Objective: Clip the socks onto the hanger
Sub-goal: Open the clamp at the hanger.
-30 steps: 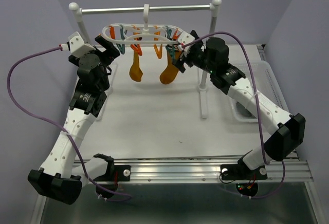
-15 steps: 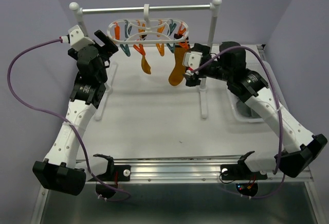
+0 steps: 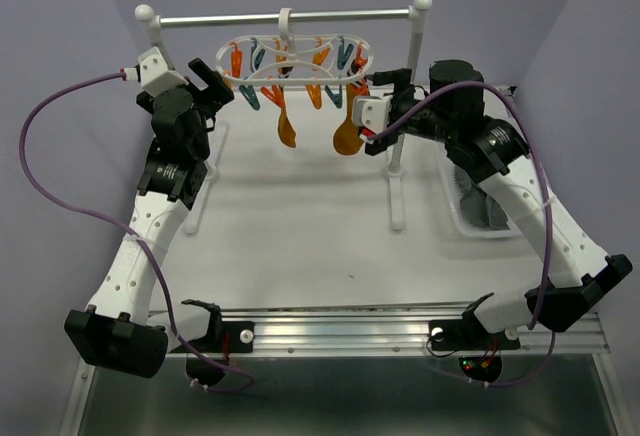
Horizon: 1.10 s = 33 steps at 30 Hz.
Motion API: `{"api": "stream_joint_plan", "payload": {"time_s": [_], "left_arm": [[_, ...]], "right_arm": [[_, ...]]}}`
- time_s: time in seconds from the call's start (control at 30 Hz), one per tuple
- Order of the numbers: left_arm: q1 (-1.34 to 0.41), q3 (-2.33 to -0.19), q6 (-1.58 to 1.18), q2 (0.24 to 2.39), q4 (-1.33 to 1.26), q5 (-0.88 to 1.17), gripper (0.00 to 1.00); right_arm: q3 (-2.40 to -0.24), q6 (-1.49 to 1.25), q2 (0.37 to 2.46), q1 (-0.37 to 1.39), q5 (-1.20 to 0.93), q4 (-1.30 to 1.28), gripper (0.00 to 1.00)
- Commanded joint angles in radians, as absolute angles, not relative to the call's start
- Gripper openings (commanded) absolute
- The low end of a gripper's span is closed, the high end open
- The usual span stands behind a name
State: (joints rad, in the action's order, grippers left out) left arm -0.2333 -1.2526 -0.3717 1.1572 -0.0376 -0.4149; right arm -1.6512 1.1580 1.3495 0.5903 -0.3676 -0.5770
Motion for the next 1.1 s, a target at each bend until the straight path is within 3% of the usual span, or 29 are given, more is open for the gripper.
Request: {"api": "stream_joint_plan", "payload": {"time_s": [0.0,0.2,0.3,0.53,0.6,0.87,1.07], "left_arm": [[-0.229,-1.273,-0.373,1.146,-0.106,-0.391,0.99],[-0.227,-1.264,-0.380,1.140,-0.121,-0.373,0.99],[-0.225,-1.267,-0.380,1.143,-0.123,-0.371,0.99],[-0.226,-1.287,-0.356,1.154,-0.112,-0.371,0.99],[-0.227,-1.292,-0.350,1.158,-0.107,-0.373,0.99],[-0.226,-1.237,-0.238,1.105,-0.118,-0.217,0.99],[-0.227,-1.109,-0.177,0.970,-0.109,-0.056,0.99]], "right_arm": [[-1.805,1.216,1.445,0.592,-0.351,-0.563,0.89],[-1.901,1.247,1.512,0.592,-0.449,-0.563,0.88],[-1.937,1.264,1.555,0.592,-0.448,-0.555,0.83],[-2.008,1.281,1.649,0.592,-0.350,-0.548,0.44],[-2.003,1.290,1.648,0.592,-0.357,-0.546,0.39],[-1.999,1.284,1.641,0.592,-0.399,-0.540,0.26],[-2.011,1.262,1.655,0.592,-0.399,-0.525,0.23]]}}
